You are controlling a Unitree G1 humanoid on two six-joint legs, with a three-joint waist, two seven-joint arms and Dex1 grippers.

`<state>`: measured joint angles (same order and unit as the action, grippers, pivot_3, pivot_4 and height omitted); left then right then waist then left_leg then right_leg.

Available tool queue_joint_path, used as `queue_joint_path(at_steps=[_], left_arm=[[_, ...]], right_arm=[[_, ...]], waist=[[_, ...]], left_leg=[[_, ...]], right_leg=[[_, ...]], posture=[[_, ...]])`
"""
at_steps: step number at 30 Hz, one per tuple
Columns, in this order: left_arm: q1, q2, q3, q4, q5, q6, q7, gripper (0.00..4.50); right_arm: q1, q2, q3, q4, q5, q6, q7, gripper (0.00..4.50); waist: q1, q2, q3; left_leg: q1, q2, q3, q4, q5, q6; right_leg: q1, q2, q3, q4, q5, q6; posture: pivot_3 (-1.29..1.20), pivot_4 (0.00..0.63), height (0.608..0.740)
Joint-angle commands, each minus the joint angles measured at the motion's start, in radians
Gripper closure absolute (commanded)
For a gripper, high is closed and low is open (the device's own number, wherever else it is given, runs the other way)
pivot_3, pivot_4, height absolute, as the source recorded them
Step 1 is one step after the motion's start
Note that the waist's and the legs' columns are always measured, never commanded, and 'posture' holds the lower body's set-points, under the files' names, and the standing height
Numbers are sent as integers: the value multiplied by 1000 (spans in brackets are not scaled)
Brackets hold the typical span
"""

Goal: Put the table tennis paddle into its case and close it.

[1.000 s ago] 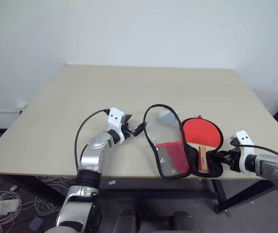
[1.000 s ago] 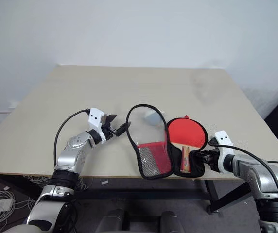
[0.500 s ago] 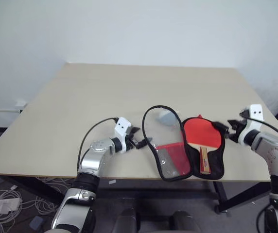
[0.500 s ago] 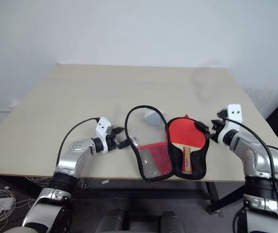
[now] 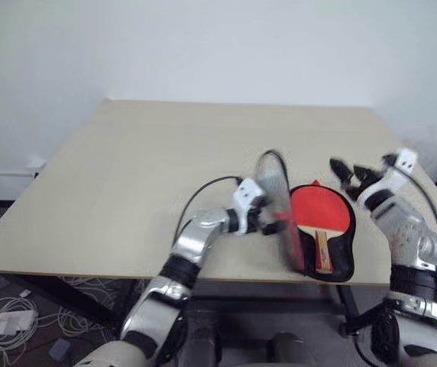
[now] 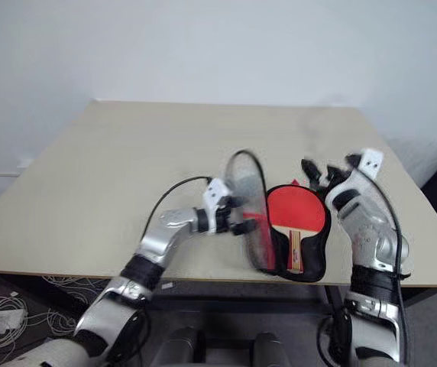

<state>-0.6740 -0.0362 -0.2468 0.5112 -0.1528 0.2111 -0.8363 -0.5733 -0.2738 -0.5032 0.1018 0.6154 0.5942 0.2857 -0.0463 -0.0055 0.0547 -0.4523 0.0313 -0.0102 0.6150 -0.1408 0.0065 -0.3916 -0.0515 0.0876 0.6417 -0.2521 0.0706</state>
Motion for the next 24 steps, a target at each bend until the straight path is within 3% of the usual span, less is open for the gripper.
queue_joint_path(at_steps=[1,8,13,17,20,24], left_arm=[[-34,-37,5,14,-5,-19,13,0],[-2,-42,9,-13,4,46,61,0],[26,-39,53,-98,-38,198,115,0],[56,-23,100,-208,-115,438,143,0],[56,-4,179,-241,-206,680,171,0],[41,13,172,-203,-237,824,176,0]], right_arm=[[-57,-11,-106,-61,96,-61,-58,53],[-22,-16,-62,-30,48,-89,-104,53],[13,-13,-15,-24,29,-89,-112,53],[47,-19,56,-17,-2,-67,-98,53],[123,-133,259,0,-157,-80,48,53],[176,-276,343,30,-209,-110,233,53]], waist=[[-2,-1,-1],[-8,8,-1],[-7,9,-1],[-7,9,-1],[-8,9,-1],[-7,10,-1]], left_leg=[[0,0,0,0,0,0],[4,1,1,-4,0,1],[4,0,1,-1,0,1],[4,0,0,-1,0,1],[4,0,0,-1,0,1],[4,-1,0,0,0,1]], right_leg=[[0,0,0,-1,0,0],[-1,2,3,1,-1,1],[0,2,4,2,0,1],[0,2,4,2,0,1],[0,2,3,2,0,1],[0,2,3,2,-1,1]], posture=[[0,0,716],[0,0,716],[0,0,716],[0,0,716],[0,0,716],[0,0,716]])
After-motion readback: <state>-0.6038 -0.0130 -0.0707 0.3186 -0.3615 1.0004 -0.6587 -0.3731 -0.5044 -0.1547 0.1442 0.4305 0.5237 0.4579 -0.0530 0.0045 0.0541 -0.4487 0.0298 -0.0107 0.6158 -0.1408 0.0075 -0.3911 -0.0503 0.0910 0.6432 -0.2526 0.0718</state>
